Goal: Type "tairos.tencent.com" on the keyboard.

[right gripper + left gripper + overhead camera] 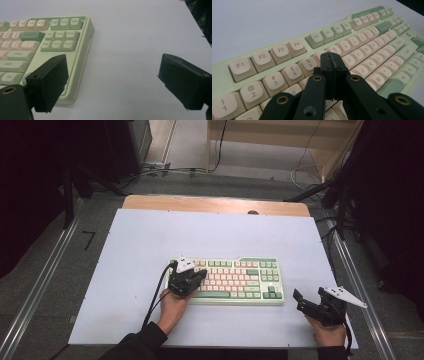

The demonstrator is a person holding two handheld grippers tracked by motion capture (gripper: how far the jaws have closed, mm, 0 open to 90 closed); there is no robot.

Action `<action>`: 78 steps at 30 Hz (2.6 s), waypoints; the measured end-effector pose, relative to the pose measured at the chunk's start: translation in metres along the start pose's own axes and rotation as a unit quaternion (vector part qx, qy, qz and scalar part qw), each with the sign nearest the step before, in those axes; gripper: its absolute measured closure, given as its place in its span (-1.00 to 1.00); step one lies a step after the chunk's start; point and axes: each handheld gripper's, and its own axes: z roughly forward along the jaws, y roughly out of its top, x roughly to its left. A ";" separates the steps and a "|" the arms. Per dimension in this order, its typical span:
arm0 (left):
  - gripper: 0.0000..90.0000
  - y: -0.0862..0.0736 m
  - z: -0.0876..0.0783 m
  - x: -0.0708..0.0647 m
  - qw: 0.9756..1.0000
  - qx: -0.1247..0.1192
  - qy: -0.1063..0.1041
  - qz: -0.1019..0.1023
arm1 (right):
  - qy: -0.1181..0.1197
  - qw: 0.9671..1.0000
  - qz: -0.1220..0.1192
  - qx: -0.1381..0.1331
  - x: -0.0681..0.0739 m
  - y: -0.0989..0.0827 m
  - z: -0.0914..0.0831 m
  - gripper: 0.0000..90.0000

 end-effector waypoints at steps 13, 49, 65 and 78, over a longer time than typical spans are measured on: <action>1.00 0.001 0.005 -0.005 1.000 0.013 0.010 0.012 | 0.000 1.000 0.001 0.001 0.000 0.000 0.000 -0.83; -0.13 0.007 -0.007 -0.008 1.000 -0.008 0.004 -0.001 | 0.002 1.000 -0.002 0.001 0.001 0.001 0.001 -0.83; -0.25 0.006 -0.029 0.006 0.999 -0.026 0.033 -0.006 | 0.004 1.000 -0.007 0.001 0.002 0.002 0.004 -0.83; 0.09 -0.001 -0.047 0.016 0.998 -0.040 0.052 -0.016 | 0.015 1.000 -0.017 0.002 0.009 0.007 0.012 -0.83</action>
